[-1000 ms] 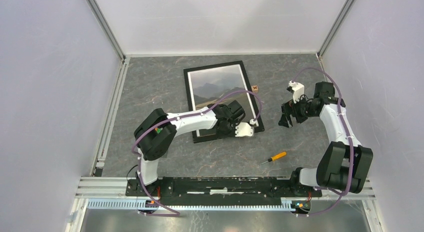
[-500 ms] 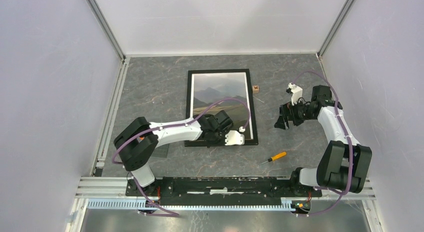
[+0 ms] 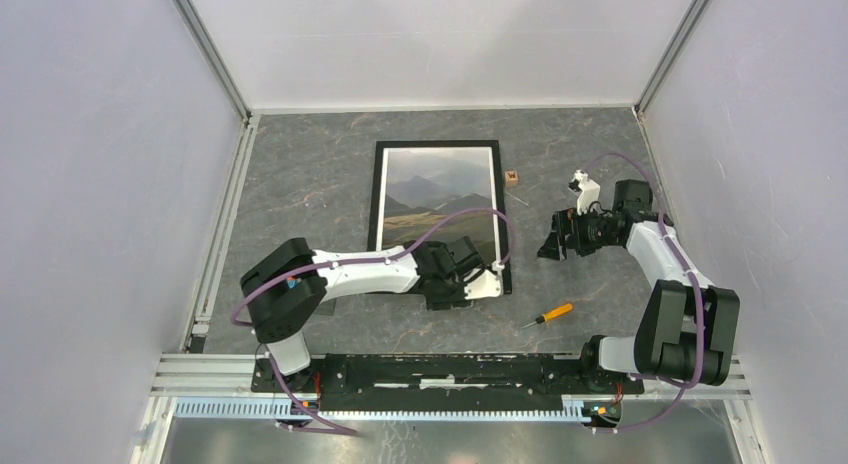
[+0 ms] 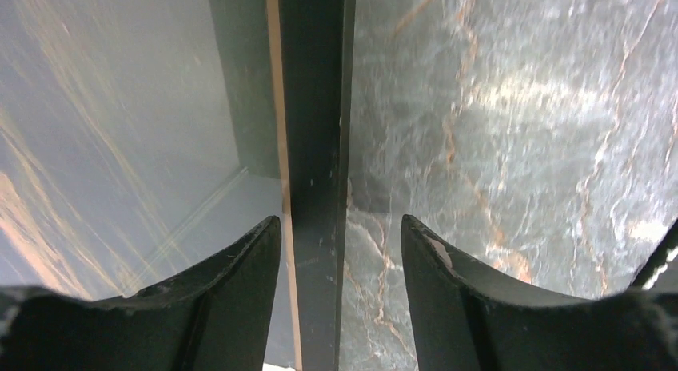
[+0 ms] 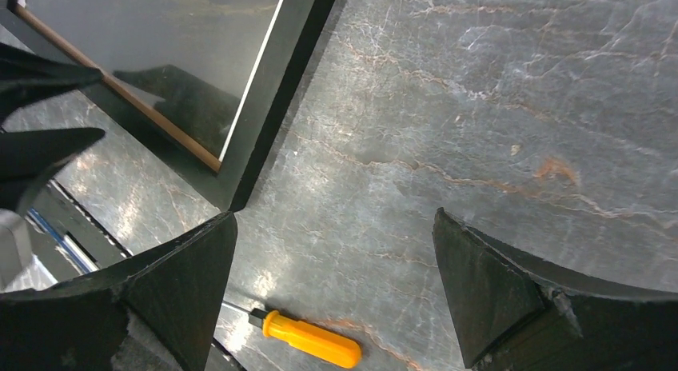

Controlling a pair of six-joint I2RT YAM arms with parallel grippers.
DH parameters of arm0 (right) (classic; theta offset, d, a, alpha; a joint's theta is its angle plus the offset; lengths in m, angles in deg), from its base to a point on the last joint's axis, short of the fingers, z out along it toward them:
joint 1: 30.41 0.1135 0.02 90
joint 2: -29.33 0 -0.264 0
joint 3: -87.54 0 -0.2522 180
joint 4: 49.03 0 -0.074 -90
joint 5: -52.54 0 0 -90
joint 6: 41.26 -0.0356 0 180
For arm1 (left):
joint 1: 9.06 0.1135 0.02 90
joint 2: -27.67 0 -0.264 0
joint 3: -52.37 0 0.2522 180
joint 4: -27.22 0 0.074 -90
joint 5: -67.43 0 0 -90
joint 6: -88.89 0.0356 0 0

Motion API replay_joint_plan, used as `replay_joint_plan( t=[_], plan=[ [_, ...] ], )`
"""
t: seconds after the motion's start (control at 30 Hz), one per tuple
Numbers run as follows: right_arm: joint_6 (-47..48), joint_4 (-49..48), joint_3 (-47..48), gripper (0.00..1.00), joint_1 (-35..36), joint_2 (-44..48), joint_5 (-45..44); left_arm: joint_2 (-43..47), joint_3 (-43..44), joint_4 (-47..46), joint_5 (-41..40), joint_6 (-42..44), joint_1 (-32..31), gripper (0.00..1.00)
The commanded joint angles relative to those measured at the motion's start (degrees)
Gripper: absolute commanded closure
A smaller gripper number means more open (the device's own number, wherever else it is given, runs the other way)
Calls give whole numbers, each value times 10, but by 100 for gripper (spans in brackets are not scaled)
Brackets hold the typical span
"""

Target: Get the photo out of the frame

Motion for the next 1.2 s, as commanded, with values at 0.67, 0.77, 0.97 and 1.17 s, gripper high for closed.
replay_joint_plan(
  t=[0.67,0.77,0.97,1.17],
  plan=[
    [-287,-254,-91,2,52,-85,156,45,79,27,46,-62,-7,98],
    [-346,-313,-99,2,67,-105,185,65,79,31,77,-49,-6,98],
    [-486,-452,-105,2,96,-153,214,90,76,34,108,-36,-6,98],
    [-715,-714,-164,2,127,-195,240,115,68,25,126,-33,-6,98]
  ],
)
